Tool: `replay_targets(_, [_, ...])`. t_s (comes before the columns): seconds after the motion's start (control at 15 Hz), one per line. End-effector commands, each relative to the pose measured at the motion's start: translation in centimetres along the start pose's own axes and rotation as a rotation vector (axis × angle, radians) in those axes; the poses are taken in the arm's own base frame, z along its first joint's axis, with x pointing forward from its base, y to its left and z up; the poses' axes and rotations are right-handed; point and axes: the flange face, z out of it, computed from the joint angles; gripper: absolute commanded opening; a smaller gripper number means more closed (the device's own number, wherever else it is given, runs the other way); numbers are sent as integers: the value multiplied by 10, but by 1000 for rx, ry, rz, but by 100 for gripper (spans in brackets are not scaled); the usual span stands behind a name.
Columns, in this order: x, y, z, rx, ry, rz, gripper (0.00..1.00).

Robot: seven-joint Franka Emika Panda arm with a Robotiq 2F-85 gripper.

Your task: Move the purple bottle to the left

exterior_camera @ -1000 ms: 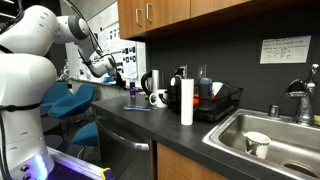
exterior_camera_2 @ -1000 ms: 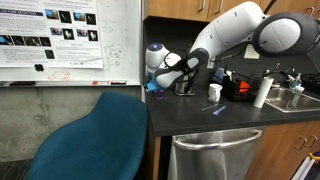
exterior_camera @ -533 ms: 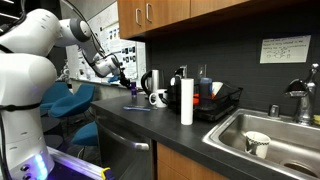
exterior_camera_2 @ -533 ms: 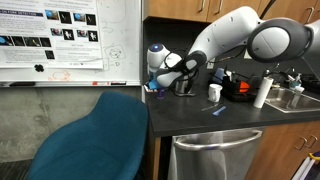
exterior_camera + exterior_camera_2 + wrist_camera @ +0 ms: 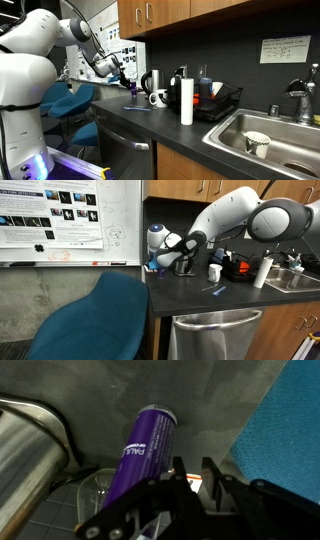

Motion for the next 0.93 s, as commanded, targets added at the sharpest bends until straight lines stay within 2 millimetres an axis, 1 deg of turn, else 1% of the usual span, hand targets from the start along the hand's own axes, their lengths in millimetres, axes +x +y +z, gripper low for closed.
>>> replay_targets(0.0, [0, 0, 0, 0, -1, 0, 26])
replay_targets(0.8, [0, 0, 0, 0, -1, 0, 26])
replay_targets(0.87, [1, 0, -1, 0, -1, 0, 6])
